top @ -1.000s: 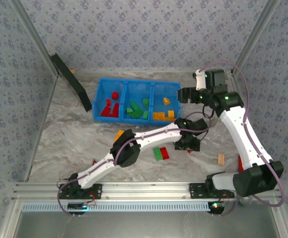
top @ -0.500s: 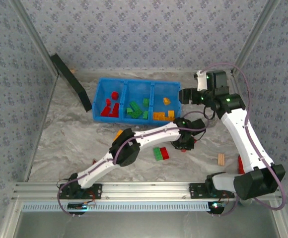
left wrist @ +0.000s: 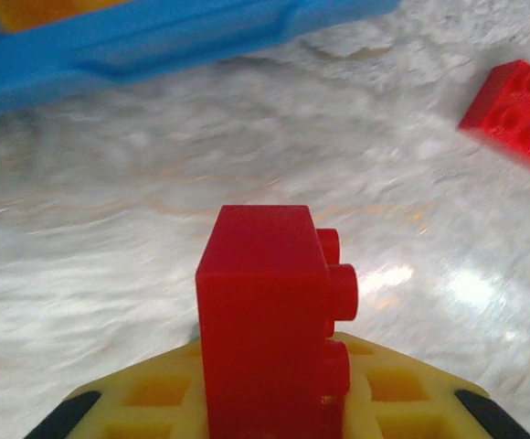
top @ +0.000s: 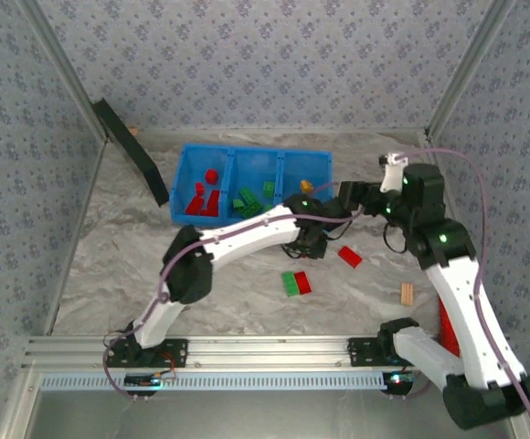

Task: Sort the legos into containers by color
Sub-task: Place the lego on the lego.

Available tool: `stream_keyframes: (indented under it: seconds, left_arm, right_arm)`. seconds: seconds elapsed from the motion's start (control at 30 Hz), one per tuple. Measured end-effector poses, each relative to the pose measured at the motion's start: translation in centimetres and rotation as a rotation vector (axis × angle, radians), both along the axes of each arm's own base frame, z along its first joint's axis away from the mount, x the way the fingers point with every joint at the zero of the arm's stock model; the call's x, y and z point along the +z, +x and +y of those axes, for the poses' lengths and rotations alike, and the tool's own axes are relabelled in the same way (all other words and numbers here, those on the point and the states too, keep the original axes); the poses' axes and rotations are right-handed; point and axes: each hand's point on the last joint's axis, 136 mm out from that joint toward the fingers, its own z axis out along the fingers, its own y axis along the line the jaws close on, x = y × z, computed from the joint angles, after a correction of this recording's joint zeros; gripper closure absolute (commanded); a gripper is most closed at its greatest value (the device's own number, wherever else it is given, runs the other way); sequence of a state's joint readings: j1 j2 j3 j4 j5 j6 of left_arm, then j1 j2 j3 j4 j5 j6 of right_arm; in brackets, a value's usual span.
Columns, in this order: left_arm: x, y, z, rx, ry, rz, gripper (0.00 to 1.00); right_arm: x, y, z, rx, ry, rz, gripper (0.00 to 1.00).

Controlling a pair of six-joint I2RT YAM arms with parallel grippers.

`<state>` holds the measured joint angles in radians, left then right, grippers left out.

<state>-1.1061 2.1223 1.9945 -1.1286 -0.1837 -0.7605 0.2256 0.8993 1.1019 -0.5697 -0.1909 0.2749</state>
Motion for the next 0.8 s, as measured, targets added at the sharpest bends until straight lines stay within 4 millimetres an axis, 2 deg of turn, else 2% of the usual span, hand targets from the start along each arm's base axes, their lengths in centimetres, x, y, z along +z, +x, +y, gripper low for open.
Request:
stream_keyframes:
  seconds: [0.1,0.17,0.23,0.33,0.43,0.5,0.63,0.8]
  left_arm:
    - [1.8,0.6,3.5,-0.026,0.029,-0.041,0.91]
    - [1.6,0.8,5.7,-0.034,0.060,-0.033,0.91]
    - [1.2,2.0,8.8,-0.019,0.101,-0.022,0.91]
    - [1.0,3.6,12.0,-0.023,0.135,-0.011,0.91]
    - [2.2,5.0,12.7,-0.038,0.091,-0.041,0.91]
    - [2.9,6.0,13.0,-0.038,0.056,-0.058,0.91]
    - [3.8,6.2,13.1,-0.059,-0.003,-0.063,0.92]
    - [3.3,6.9,14.3,-0.028,-0.031,-0.054,0.93]
  right_arm:
    - [0.6,-1.3,2.1,0.048,0.113,-0.043,0.18]
    - [-0.1,-1.3,4.3,0.089,0.156,-0.030,0.17]
    - [-1.5,-1.4,6.6,0.113,0.178,-0.001,0.17]
    - [-3.6,-0.9,9.9,0.126,0.198,0.047,0.16]
    - [-4.9,-1.8,13.0,0.184,0.225,0.097,0.14]
    - [-4.4,-2.3,14.1,0.216,0.253,0.105,0.13]
    - [-3.0,-1.7,14.9,0.234,0.266,0.102,0.12]
    - [-2.4,0.0,15.6,0.228,0.199,0.131,0.11]
